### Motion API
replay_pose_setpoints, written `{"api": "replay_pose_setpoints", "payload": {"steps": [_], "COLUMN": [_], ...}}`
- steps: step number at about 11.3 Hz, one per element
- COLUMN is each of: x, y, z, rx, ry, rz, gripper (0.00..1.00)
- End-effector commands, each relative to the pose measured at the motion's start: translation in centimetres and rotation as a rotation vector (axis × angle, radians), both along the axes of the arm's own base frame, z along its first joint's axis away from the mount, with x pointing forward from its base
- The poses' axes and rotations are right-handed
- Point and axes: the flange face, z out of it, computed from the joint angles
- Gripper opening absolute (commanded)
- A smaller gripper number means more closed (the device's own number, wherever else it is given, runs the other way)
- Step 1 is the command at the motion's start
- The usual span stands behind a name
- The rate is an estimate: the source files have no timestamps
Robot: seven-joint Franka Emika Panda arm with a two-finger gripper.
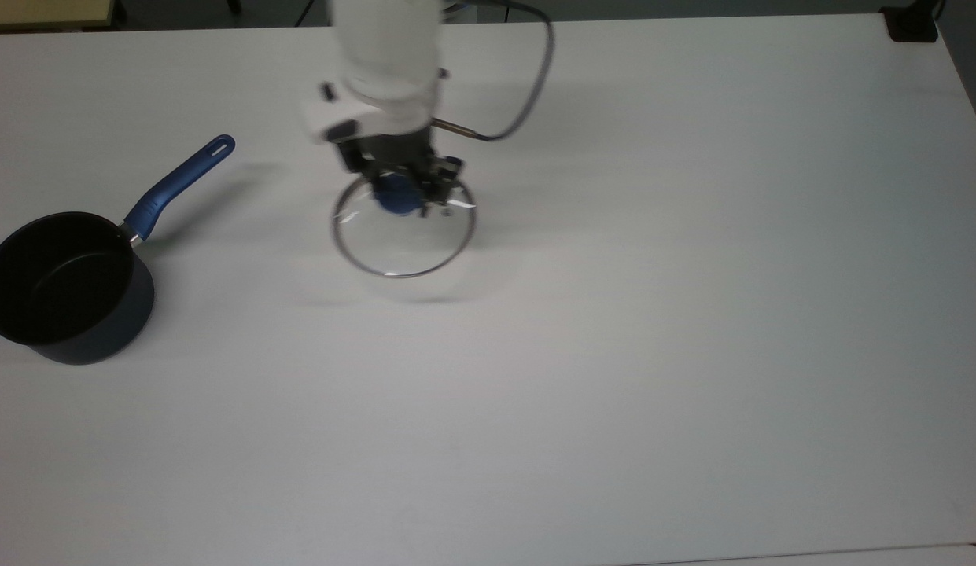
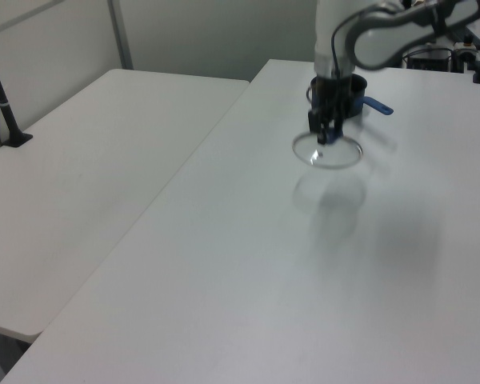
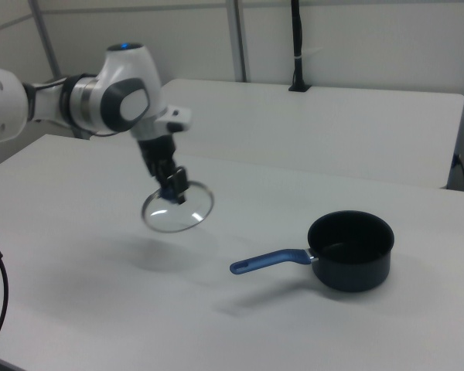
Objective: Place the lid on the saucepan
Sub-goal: 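Lift the glass lid and carry it toward the black saucepan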
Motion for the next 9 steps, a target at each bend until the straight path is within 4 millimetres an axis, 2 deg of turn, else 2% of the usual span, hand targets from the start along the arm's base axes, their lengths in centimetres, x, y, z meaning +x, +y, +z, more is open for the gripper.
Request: {"api": "replay_pose_setpoints", "payload": {"steps": [1, 5, 6, 7, 9], "x": [2.8, 3.5, 3.7, 4.1, 4.7], "y": [-8.3, -20.0, -22.7, -24.8, -27.4], "z": [5.4, 6.6, 6.3, 6.0, 4.5], "rx": [-0.040, -0.108, -0.140, -0.185, -0.244], "ry": [-0.051, -0.076, -0.099, -0.150, -0.184], "rz": [0.164, 0.375, 0.433, 0.468, 0.516], "gripper": [0.47, 0.47, 0.47, 0.47, 0.47]}}
